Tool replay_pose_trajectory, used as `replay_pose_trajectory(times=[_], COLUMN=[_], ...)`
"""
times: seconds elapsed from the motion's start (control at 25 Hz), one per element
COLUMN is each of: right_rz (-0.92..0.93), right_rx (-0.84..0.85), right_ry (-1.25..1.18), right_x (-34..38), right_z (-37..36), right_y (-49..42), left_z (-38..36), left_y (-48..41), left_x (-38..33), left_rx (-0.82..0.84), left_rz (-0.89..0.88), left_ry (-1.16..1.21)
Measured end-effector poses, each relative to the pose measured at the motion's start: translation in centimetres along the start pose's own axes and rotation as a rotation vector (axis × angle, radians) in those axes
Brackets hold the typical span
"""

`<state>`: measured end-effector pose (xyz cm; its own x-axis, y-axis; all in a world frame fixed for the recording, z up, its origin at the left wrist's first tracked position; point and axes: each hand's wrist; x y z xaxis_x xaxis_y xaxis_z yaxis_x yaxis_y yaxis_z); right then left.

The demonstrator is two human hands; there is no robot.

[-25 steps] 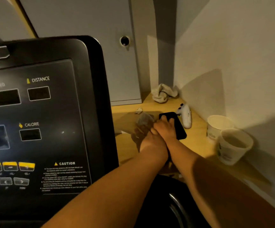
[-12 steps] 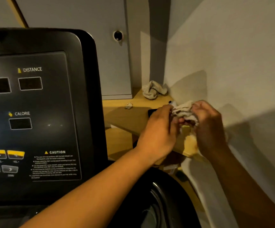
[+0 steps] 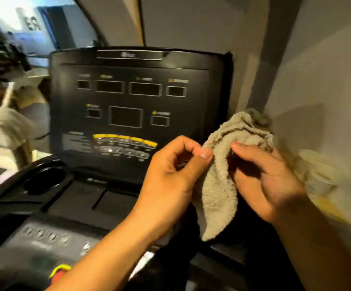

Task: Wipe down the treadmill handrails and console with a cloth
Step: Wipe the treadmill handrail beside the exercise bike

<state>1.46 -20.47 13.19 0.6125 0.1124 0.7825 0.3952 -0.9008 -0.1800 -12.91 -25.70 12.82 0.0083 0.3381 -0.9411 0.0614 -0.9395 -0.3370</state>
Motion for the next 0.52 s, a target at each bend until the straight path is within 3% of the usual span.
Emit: replay_pose_trajectory(times=[0.16, 0.24, 0.4, 0.52], right_rz=[-0.286, -0.444, -0.475, -0.486], right_rx=[0.079, 0.205, 0.414, 0.47], right_ry=[-0.255, -0.242, 0.277, 0.455], right_x=[-8.1, -12.3, -20.4, -26.9], right_z=[-7.7, -12.7, -21.2, -27.7], right_y=[-0.4, 1.1, 5.1, 9.3], left_z=[10.1, 14.6, 22.8, 27.9], left_y=[5.9, 9.5, 18.5, 28.4], left_x=[-2.1, -3.4, -5.1, -5.0], left_rx=[-0.294, -0.472, -0.707, -0.865], left_rz=[0.036, 0.051, 0.112, 0.22], left_ry=[-0.262, -0.339, -0.472, -0.546])
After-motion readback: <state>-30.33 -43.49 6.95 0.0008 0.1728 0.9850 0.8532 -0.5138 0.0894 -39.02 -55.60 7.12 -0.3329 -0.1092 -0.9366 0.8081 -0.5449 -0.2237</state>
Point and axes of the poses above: each hand's wrist, its own y-axis away from the middle knuckle, its own z-axis out of the back of the hand, x = y × z, and after that the axes turned 3 degrees about x, right-handed
